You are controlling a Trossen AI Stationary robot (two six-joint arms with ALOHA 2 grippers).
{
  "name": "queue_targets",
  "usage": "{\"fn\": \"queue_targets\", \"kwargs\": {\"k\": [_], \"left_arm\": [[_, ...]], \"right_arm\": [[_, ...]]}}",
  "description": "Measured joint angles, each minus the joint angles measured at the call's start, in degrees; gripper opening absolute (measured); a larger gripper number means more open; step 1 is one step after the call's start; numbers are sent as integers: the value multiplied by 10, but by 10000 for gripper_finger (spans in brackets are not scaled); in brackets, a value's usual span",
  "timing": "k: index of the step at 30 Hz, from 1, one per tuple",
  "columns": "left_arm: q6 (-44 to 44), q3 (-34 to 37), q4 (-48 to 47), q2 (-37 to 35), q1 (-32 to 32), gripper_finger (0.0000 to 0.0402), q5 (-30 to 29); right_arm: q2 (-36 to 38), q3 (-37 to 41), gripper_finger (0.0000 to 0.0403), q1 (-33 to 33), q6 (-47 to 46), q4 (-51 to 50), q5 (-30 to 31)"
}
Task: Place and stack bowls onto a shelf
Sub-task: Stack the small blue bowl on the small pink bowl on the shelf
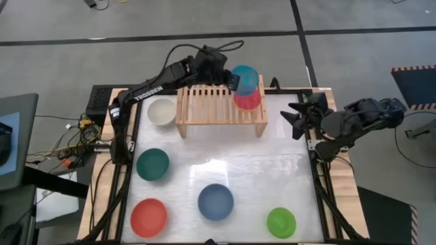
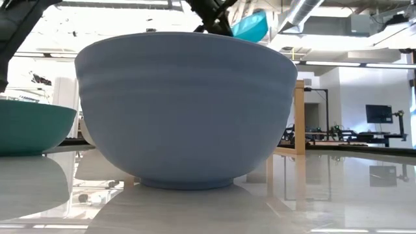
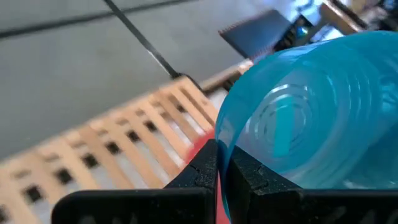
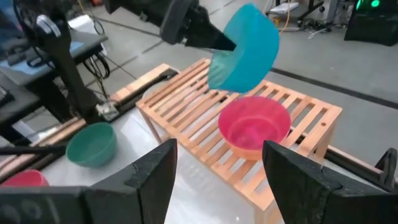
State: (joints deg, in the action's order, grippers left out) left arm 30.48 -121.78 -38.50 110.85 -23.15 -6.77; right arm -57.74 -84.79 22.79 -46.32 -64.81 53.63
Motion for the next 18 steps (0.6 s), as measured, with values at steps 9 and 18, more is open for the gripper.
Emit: {"fn": "queue_targets", "kwargs": {"k": [9, 18], "left_arm": [[2, 0, -16, 31, 7, 0, 25], [-2, 0, -53, 52, 4, 0, 17]], "right_arm": [[-11, 0, 260, -4, -9, 1, -13], [-11, 0, 260, -3, -28, -1, -30]]}}
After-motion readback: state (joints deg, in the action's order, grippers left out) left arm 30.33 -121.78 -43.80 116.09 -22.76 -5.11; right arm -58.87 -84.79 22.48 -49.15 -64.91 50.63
